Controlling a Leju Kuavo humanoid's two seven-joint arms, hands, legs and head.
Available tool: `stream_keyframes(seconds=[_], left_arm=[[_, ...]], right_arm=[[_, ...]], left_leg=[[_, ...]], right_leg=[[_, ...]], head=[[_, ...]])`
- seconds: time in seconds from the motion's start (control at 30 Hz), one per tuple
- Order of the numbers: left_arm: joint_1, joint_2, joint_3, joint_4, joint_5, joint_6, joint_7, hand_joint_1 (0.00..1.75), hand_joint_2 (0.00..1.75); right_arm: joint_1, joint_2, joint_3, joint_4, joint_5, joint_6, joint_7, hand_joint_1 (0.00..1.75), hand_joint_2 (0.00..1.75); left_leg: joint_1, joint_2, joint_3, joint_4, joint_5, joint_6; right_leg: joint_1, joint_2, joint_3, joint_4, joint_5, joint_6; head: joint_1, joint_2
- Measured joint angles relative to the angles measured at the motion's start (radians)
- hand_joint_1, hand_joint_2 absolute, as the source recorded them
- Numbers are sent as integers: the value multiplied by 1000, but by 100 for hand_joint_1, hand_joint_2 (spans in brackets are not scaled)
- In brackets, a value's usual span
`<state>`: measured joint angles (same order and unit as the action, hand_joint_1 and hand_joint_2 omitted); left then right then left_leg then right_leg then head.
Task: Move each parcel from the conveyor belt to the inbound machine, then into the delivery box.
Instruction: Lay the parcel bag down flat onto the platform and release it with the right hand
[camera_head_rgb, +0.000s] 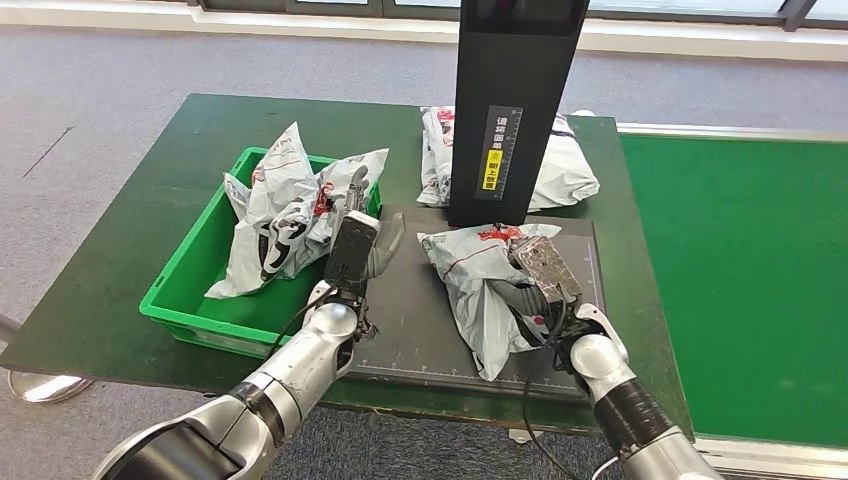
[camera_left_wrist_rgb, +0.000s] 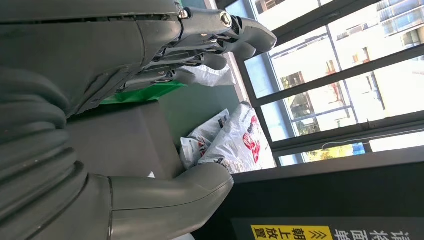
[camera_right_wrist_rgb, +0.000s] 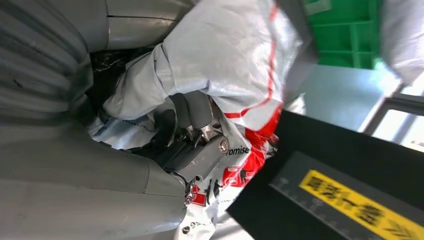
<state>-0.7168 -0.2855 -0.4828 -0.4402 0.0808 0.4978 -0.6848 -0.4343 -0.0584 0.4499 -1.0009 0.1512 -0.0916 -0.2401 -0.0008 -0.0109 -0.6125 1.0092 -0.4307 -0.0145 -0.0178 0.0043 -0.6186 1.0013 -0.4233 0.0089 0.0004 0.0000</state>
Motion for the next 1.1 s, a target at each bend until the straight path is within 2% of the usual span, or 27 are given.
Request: stream_keyframes(seconds=[0.2,0.4,0.57,0.8,1.0,1.1], left_arm=[[0,6,1,0,-11,0,0,0,175],[0,2,1,0,-28,-1,11,0,175],[0,-7,0,0,-42,-26,18,0,175],[1,-29,-18,-1,-75,-73,25,0,175],[0,-57,-66,-15,-104,-114,61,0,175],[0,-69,-92,-27,-105,-115,75,0,175]], right_arm=[[0,-3,0,43,26,-8,-24,0,0],[33,-6,-7,32,62,-183,-67,0,0],[57,-6,-27,8,52,-230,-86,0,0],[83,-12,-105,-38,-20,-245,-152,0,0],[111,-12,-183,-104,-238,-221,-231,0,0],[117,-12,-216,-122,-272,-213,-234,0,0]], left_leg=[[0,0,0,0,0,0],[0,0,0,0,0,0],[0,1,0,0,0,0],[-1,0,0,0,0,0],[-1,0,0,0,-1,1],[-1,0,0,0,-1,1]], right_leg=[[0,0,0,0,0,0],[0,0,0,0,0,0],[0,1,-1,0,0,0],[0,0,-1,-1,0,0],[0,0,-1,-1,0,0],[0,0,-1,-1,0,0]], head=[[0,0],[0,0],[0,0],[0,0],[0,0],[0,0]])
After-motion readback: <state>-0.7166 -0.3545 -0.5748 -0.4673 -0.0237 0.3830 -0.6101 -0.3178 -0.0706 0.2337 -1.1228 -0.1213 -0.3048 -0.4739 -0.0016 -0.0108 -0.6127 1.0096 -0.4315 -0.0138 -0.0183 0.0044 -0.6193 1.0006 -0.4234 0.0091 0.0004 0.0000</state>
